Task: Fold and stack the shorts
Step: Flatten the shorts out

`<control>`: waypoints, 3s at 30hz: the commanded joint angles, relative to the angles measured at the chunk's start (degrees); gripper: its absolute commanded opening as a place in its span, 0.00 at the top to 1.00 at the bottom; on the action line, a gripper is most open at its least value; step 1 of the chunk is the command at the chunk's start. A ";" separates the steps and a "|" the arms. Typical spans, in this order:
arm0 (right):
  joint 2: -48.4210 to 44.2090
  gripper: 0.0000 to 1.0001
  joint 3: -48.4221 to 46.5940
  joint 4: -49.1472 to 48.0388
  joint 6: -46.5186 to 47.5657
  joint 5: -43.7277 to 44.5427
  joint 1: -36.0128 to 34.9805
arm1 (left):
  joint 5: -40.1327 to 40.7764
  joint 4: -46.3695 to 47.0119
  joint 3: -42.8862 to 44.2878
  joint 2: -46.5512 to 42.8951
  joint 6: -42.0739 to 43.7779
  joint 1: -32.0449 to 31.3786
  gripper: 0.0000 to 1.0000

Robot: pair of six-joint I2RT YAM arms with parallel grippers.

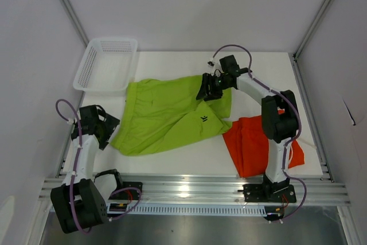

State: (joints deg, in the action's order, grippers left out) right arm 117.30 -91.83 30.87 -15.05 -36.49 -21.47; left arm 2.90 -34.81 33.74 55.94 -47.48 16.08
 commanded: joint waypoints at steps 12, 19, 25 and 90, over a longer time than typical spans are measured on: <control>-22.11 0.45 21.43 -9.16 5.20 0.01 3.46 | 1.94 0.27 0.63 -1.36 -0.33 -0.96 0.02; -19.21 0.46 20.64 -11.71 4.85 1.25 3.46 | 2.64 -1.14 1.16 -2.15 0.29 -1.05 0.02; -16.49 0.47 21.43 -13.56 4.50 1.77 3.02 | 0.54 -0.09 -0.34 -1.89 0.29 -1.05 0.02; -18.33 0.52 32.15 -25.78 2.74 -9.92 0.21 | 1.67 -1.49 -0.07 -3.30 0.29 -1.92 0.01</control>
State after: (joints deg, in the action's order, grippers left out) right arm 101.56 -59.81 7.84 -12.29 -44.51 -21.37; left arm 4.12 -36.60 33.47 53.56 -47.51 14.57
